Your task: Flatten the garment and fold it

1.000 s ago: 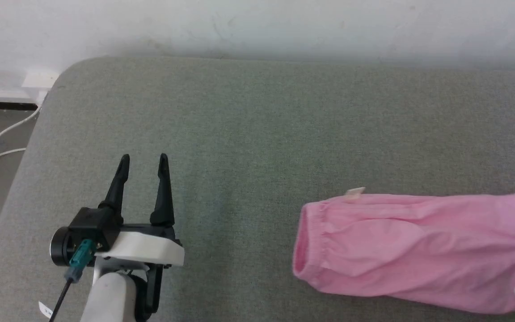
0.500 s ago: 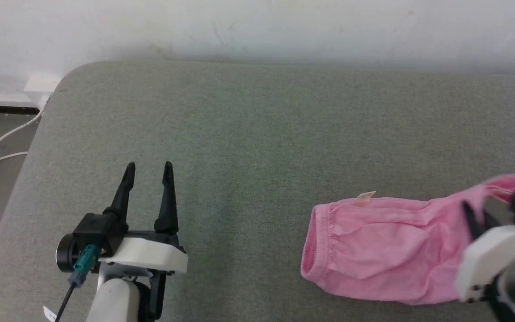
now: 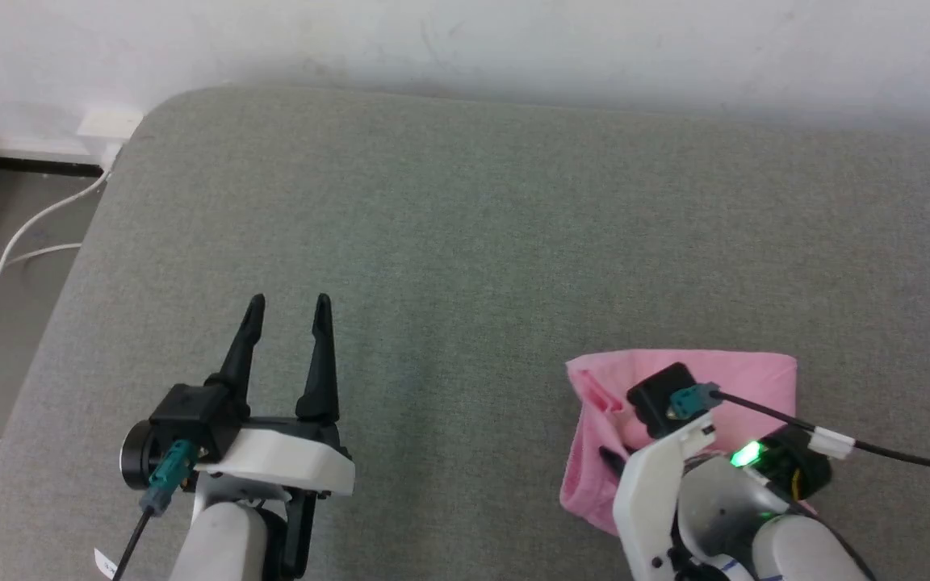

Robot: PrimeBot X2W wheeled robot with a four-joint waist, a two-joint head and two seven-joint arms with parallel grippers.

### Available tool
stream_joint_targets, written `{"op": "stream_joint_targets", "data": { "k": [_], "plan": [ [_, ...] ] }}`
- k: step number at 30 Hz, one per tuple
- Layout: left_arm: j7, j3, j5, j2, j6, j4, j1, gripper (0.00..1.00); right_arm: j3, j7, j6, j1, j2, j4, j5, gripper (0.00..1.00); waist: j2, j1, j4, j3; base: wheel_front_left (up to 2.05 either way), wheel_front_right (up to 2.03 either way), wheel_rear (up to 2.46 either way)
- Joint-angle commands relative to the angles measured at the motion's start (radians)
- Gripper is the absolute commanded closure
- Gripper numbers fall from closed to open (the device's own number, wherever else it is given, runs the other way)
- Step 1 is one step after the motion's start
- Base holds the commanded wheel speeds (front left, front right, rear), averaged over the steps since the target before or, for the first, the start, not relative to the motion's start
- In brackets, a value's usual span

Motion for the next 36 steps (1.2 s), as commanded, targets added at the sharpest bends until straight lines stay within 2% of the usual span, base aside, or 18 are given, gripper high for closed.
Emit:
{"op": "stream_joint_targets", "data": {
  "k": [1, 2, 3, 4, 7, 12, 16, 19, 21, 26, 32, 36],
  "plan": [
    [-0.005, -0.002, -0.009, -0.002, 0.006, 0.003, -0.014, 0.0, 0.011, -0.006, -0.001, -0.017, 0.01, 0.02, 0.018, 1.0, 0.0, -0.0001, 0.007, 0.005, 0.0, 0.0, 0.0],
    [-0.005, -0.003, -0.01, -0.002, 0.006, 0.004, -0.013, 0.0, 0.021, -0.008, -0.001, -0.019, 0.017, 0.034, 0.036, 0.67, 0.0, -0.0001, 0.009, 0.005, 0.0, 0.0, 0.0],
    [-0.005, -0.002, -0.01, -0.002, 0.007, 0.004, -0.012, 0.0, 0.035, -0.012, -0.001, -0.021, 0.021, 0.042, 0.055, 0.11, 0.0, -0.0001, 0.009, 0.005, 0.0, 0.0, 0.0],
    [-0.005, -0.002, -0.01, -0.002, 0.008, 0.005, -0.011, 0.0, 0.042, -0.016, -0.001, -0.02, 0.025, 0.045, 0.078, 0.0, 0.0, -0.0001, 0.008, 0.005, 0.0, 0.0, 0.0],
    [-0.005, 0.003, -0.008, -0.002, 0.01, 0.005, -0.007, 0.0, 0.059, -0.043, -0.001, -0.019, 0.033, 0.017, 0.169, 0.0, 0.0, -0.0001, 0.003, 0.001, 0.0, 0.0, 0.0],
    [-0.005, 0.013, -0.003, -0.002, 0.007, 0.003, -0.002, 0.0, -0.001, -0.233, -0.001, -0.035, 0.037, -0.111, 0.274, 0.0, 0.0, -0.0001, -0.02, -0.011, 0.0, 0.0, 0.0],
    [-0.005, 0.015, -0.002, -0.002, 0.005, 0.0, 0.001, 0.0, -0.16, -0.464, -0.001, -0.011, 0.038, -0.175, 0.293, 0.0, 0.0, -0.0001, -0.034, -0.023, 0.0, 0.0, 0.0],
    [-0.005, 0.013, -0.003, -0.002, 0.003, -0.004, 0.003, 0.0, -0.311, -0.613, -0.001, 0.037, 0.039, -0.146, 0.258, 0.0, 0.0, -0.0001, -0.042, -0.025, 0.0, 0.0, 0.0],
    [-0.005, 0.011, -0.003, -0.002, 0.003, -0.006, 0.003, 0.0, -0.385, -0.667, -0.001, 0.074, 0.039, -0.097, 0.23, 0.0, 0.0, -0.0001, -0.046, -0.025, 0.0, 0.0, 0.0],
    [-0.005, 0.015, -0.002, -0.002, 0.005, -0.014, 0.008, 0.0, -0.436, -0.669, -0.001, 0.135, 0.039, 0.052, 0.2, 0.0, 0.0, -0.0001, -0.059, -0.023, 0.0, 0.0, 0.0],
    [-0.005, 0.018, -0.003, -0.002, 0.007, -0.017, 0.008, 0.0, -0.377, -0.583, -0.001, 0.115, 0.039, 0.209, 0.209, 0.0, 0.0, -0.0001, -0.065, -0.018, 0.0, 0.0, 0.0],
    [-0.005, 0.018, -0.004, -0.002, 0.007, -0.016, 0.007, 0.0, -0.335, -0.489, -0.001, 0.077, 0.039, 0.291, 0.226, 0.0, 0.0, -0.0001, -0.061, -0.016, 0.0, 0.0, 0.0]
  ]
}}
